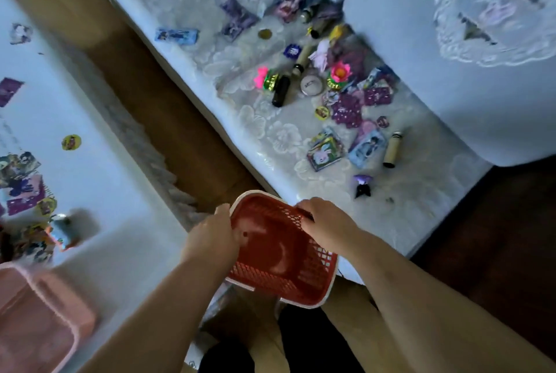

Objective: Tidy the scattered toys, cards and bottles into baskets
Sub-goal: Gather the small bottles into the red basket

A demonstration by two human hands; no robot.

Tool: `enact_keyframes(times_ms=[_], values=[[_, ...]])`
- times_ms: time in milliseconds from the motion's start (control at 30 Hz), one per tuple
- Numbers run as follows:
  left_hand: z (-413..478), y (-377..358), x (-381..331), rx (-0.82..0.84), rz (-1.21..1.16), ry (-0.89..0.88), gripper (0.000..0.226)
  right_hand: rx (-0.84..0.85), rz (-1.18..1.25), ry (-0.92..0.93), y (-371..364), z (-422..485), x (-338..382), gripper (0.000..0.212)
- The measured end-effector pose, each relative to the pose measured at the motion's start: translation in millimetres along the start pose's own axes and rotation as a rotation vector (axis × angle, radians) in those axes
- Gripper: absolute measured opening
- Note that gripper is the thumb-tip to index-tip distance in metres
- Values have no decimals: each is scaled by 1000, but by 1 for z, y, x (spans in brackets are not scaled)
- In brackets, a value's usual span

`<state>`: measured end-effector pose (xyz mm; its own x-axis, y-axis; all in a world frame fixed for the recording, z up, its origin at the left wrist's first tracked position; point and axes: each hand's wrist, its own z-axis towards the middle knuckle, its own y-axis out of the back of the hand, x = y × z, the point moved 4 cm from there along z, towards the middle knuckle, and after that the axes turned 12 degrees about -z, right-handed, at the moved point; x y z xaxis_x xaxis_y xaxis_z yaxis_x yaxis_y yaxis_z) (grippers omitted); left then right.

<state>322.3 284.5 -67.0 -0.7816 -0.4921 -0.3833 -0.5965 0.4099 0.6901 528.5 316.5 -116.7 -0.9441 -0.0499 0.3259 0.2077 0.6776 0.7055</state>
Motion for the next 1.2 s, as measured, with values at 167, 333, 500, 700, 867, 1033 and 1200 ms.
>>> enact_keyframes(times_ms=[167, 333, 500, 700, 867, 1033, 1200], values=[[25, -20, -71, 57, 73, -20, 24, -60, 53, -58, 40, -2, -65, 32], [53, -26, -120, 24, 21, 22, 22, -268, 294, -275, 75, 16, -130, 28], [85, -25, -148, -24, 0, 49, 14, -390, 460, -571, 85, 55, -188, 44], [149, -26, -170, 8, -27, 51, 39, -427, 480, -812, 94, 108, -236, 39], [207, -20, -188, 74, -30, 37, 31, -364, 442, -950, 90, 153, -267, 47], [243, -10, -203, 104, -53, 0, 29, -335, 420, -1037, 81, 165, -275, 32], [255, 2, -221, 140, -94, -84, 53, -659, 701, -949, 123, 161, -243, 72]])
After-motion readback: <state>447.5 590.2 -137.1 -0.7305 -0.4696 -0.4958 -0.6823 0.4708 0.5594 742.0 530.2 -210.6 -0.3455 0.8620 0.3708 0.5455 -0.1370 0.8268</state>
